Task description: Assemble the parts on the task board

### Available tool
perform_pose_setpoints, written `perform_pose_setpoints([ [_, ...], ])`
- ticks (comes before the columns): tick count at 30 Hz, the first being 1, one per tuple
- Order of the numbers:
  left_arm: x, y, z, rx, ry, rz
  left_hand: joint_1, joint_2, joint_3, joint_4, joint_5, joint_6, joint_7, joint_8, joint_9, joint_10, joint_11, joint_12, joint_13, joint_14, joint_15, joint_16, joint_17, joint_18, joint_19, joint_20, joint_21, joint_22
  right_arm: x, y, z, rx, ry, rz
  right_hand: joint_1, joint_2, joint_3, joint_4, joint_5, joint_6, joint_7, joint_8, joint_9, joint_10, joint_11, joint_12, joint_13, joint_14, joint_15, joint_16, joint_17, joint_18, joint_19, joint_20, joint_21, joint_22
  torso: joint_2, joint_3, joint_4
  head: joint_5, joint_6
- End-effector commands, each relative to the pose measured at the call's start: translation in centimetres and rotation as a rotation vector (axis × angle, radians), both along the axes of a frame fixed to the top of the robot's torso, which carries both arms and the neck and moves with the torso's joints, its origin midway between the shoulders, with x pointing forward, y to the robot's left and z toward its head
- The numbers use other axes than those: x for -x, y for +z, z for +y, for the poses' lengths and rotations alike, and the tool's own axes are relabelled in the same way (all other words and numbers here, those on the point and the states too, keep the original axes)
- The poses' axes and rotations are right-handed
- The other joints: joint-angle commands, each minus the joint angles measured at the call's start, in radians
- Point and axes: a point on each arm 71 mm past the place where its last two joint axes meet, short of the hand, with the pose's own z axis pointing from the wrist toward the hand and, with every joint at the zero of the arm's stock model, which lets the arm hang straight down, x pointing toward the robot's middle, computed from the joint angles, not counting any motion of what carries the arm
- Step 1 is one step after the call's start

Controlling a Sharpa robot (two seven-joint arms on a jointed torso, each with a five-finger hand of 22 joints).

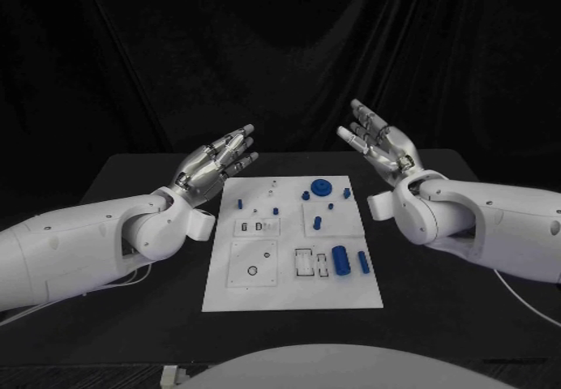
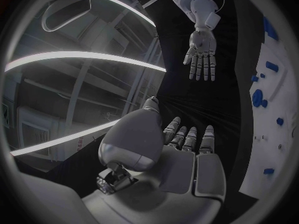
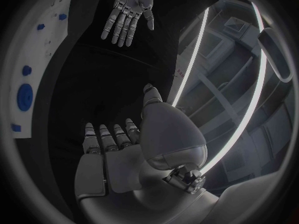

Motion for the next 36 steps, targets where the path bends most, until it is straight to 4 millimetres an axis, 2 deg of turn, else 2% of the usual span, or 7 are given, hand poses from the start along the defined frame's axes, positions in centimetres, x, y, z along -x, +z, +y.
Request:
perform_pose_setpoints([
  [1, 1.0, 2.4, 0.8, 0.090, -0.004, -0.238, 0.019, -0.005, 0.001, 0.020, 0.027, 0.020, -0.003, 0.018, 0.014, -0.008, 0.004, -0.014, -0.011, 0.002, 0.019, -0.010, -0.007, 0.004, 0.001, 0.010, -0.005, -0.007, -0.6, 1.9, 0.8, 0.166, 0.157, -0.091, 0.042, 0.003, 0.008, -0.025, 0.015, 0.018, 0.003, 0.013, 0.012, 0.017, 0.016, 0.027, 0.014, 0.083, 0.024, 0.057, 0.019, 0.001, 0.087, 0.025, 0.053, 0.030, 0.009, -0.0061, 0.0022, 0.000, -0.014],
  [7, 2.1, 3.4, 1.8, 0.077, 0.002, -0.249, 0.043, -0.011, 0.007, 0.019, 0.047, 0.040, 0.006, 0.021, 0.016, -0.008, 0.013, -0.014, -0.011, 0.002, 0.023, -0.010, -0.007, 0.008, 0.003, 0.010, -0.004, -0.006, -2.1, 4.8, 1.1, 0.344, 0.206, -0.173, 0.112, -0.005, 0.047, -0.065, -0.034, 0.079, 0.047, 0.019, 0.018, 0.105, 0.084, 0.122, 0.033, 0.459, 0.072, 0.260, 0.060, -0.007, 0.423, 0.064, 0.191, 0.083, 0.026, -0.0139, 0.0068, -0.003, -0.002],
  [9, 2.3, 4.0, 1.9, 0.075, 0.000, -0.256, 0.052, -0.013, 0.010, 0.018, 0.058, 0.042, 0.010, 0.020, 0.016, -0.008, 0.016, -0.014, -0.011, 0.002, 0.026, -0.010, -0.007, 0.009, 0.003, 0.013, -0.003, -0.006, -2.7, 5.9, 1.3, 0.454, 0.211, -0.206, 0.136, -0.010, 0.066, -0.084, -0.036, 0.066, 0.041, 0.017, 0.016, 0.204, 0.122, 0.202, 0.045, 0.630, 0.060, 0.324, 0.079, 0.003, 0.617, 0.062, 0.262, 0.108, 0.034, -0.0165, 0.0083, -0.003, 0.009],
  [12, 2.4, 4.6, 1.8, 0.074, -0.004, -0.262, 0.060, -0.014, 0.013, 0.017, 0.068, 0.042, 0.011, 0.020, 0.016, -0.008, 0.018, -0.014, -0.011, 0.002, 0.029, -0.010, -0.007, 0.009, 0.004, 0.016, -0.003, -0.005, -3.3, 6.9, 1.6, 0.620, 0.213, -0.253, 0.157, -0.016, 0.087, -0.100, -0.083, 0.156, 0.082, 0.034, 0.028, 0.393, 0.142, 0.332, 0.066, 0.910, -0.034, 0.435, 0.129, 0.027, 0.852, -0.005, 0.350, 0.140, 0.049, -0.0217, 0.0085, -0.001, 0.029],
  [18, 2.7, 5.5, 1.8, 0.073, -0.007, -0.274, 0.076, -0.016, 0.019, 0.015, 0.083, 0.044, 0.015, 0.020, 0.016, -0.008, 0.021, -0.014, -0.011, 0.002, 0.038, -0.010, -0.007, 0.008, 0.006, 0.023, -0.001, -0.004, -4.7, 8.1, 2.7, 1.096, 0.236, -0.390, 0.138, -0.065, 0.112, -0.095, -0.194, 0.438, 0.120, 0.079, 0.060, 0.613, 0.109, 0.379, 0.060, 1.186, -0.129, 0.591, 0.223, 0.028, 1.108, -0.098, 0.456, 0.190, 0.076, -0.0348, 0.0203, -0.012, 0.063],
  [24, 2.8, 5.9, 1.7, 0.073, -0.010, -0.277, 0.091, -0.016, 0.025, 0.012, 0.099, 0.045, 0.016, 0.019, 0.016, -0.008, 0.021, -0.014, -0.011, 0.002, 0.051, -0.010, -0.007, 0.007, 0.008, 0.031, 0.001, -0.003, -5.8, 8.0, 3.8, 1.406, 0.268, -0.486, 0.147, -0.161, 0.226, -0.072, -0.227, 0.605, 0.074, 0.081, 0.090, 0.706, 0.057, 0.314, 0.066, 1.284, -0.186, 0.788, 0.363, 0.025, 1.216, -0.159, 0.591, 0.287, 0.094, -0.0472, 0.0342, -0.022, 0.075],
  [36, 2.8, 6.0, 1.3, 0.077, -0.029, -0.270, 0.123, -0.018, 0.041, -0.001, 0.138, 0.044, 0.017, 0.019, 0.016, -0.008, 0.021, -0.014, -0.011, 0.002, 0.063, -0.010, -0.007, 0.005, 0.009, 0.041, 0.003, -0.002, -5.8, 6.5, 4.6, 1.643, 0.341, -0.508, 0.174, -0.202, 0.318, -0.094, -0.103, 0.675, 0.070, 0.073, 0.145, 0.744, 0.046, 0.278, 0.078, 1.310, -0.199, 0.965, 0.613, 0.025, 1.173, -0.172, 0.708, 0.402, 0.114, -0.0689, 0.0630, -0.058, 0.083],
])
